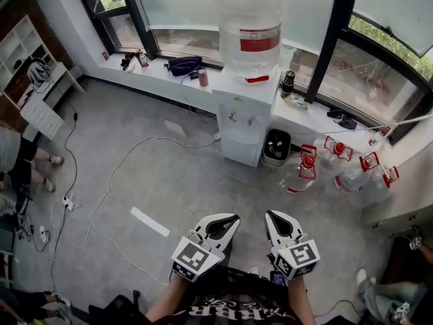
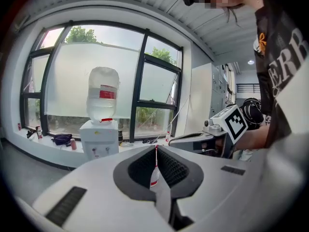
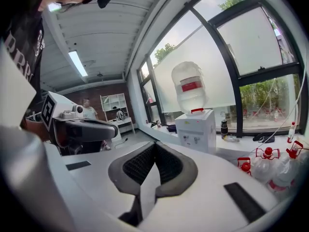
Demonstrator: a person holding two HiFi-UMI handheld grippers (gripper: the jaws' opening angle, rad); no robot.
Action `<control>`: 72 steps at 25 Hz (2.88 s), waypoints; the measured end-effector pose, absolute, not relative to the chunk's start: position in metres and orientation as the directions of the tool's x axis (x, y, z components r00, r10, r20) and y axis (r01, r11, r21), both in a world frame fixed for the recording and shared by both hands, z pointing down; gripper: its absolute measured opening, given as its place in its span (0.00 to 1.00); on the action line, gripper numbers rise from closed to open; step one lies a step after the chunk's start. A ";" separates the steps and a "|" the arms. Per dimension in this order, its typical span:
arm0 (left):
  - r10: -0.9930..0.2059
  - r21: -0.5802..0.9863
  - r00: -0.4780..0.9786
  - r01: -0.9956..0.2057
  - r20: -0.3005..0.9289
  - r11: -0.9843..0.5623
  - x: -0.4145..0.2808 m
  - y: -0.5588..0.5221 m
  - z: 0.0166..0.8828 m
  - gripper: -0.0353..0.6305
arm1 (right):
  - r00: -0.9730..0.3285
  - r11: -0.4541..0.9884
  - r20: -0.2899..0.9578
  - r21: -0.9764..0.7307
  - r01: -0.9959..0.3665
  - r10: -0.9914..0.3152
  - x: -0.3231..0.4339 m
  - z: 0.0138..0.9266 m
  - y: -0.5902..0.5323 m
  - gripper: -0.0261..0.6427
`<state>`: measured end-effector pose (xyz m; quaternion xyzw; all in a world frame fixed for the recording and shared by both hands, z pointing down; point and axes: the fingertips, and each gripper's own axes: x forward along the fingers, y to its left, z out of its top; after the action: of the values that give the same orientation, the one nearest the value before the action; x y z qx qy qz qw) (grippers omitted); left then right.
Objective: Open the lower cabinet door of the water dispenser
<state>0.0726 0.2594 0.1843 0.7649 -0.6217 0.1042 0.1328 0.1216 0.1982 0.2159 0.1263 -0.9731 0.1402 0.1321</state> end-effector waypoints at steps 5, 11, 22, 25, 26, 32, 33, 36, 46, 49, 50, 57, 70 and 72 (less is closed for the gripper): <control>-0.897 0.079 0.285 -0.958 0.339 -0.275 -0.014 0.225 0.203 0.08 | -0.906 0.908 0.334 -0.236 -0.346 -0.259 0.041 0.239 0.155 0.06; -0.853 0.080 0.378 -0.923 0.359 -0.376 -0.090 0.182 0.233 0.08 | -0.857 0.872 0.376 -0.200 -0.446 -0.352 -0.025 0.259 0.097 0.06; -0.773 0.109 0.498 -0.860 0.393 -0.499 -0.115 0.096 0.300 0.08 | -0.776 0.854 0.500 -0.124 -0.505 -0.386 -0.059 0.341 -0.001 0.06; -0.751 0.111 0.517 -0.846 0.409 -0.522 -0.106 0.072 0.318 0.08 | -0.759 0.847 0.521 -0.118 -0.518 -0.391 -0.056 0.376 -0.033 0.08; -0.745 0.111 0.524 -0.841 0.412 -0.530 -0.104 0.063 0.323 0.08 | -0.760 0.847 0.519 -0.119 -0.518 -0.391 -0.056 0.388 -0.043 0.08; -0.724 0.105 0.526 -0.834 0.445 -0.542 -0.099 0.003 0.380 0.08 | -0.763 0.876 0.547 -0.105 -0.471 -0.345 -0.061 0.484 -0.102 0.20; -0.721 0.104 0.520 -0.837 0.458 -0.538 -0.100 -0.005 0.392 0.08 | -0.761 0.879 0.556 -0.106 -0.465 -0.335 -0.062 0.503 -0.109 0.21; -0.709 0.098 0.501 -0.844 0.497 -0.528 -0.105 -0.032 0.432 0.08 | -0.761 0.880 0.570 -0.130 -0.456 -0.310 -0.067 0.557 -0.132 0.27; -0.674 0.100 0.475 -0.851 0.566 -0.515 -0.114 -0.111 0.556 0.08 | -0.764 0.878 0.584 -0.172 -0.446 -0.274 -0.095 0.722 -0.190 0.34; -0.667 0.092 0.476 -0.846 0.573 -0.525 -0.114 -0.125 0.579 0.08 | -0.766 0.898 0.589 -0.147 -0.415 -0.258 -0.111 0.760 -0.197 0.38; -0.666 0.085 0.475 -0.845 0.575 -0.529 -0.115 -0.130 0.585 0.08 | -0.765 0.903 0.591 -0.135 -0.408 -0.258 -0.116 0.769 -0.201 0.39; -0.660 0.055 0.457 -0.843 0.596 -0.535 -0.129 -0.135 0.621 0.08 | -0.751 0.937 0.605 -0.022 -0.349 -0.265 -0.151 0.806 -0.231 0.44; -0.690 0.096 0.421 -0.884 0.589 -0.457 -0.142 -0.118 0.614 0.08 | -0.717 0.905 0.646 -0.093 -0.414 -0.262 -0.160 0.807 -0.224 0.39; -0.688 0.103 0.423 -0.884 0.590 -0.456 -0.145 -0.112 0.607 0.08 | -0.717 0.903 0.648 -0.103 -0.416 -0.257 -0.153 0.807 -0.205 0.39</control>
<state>-0.1447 -0.1117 0.6069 0.8185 -0.4800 0.2409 0.2039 -0.1526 -0.2054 0.8067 0.1831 -0.9186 0.1215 0.3284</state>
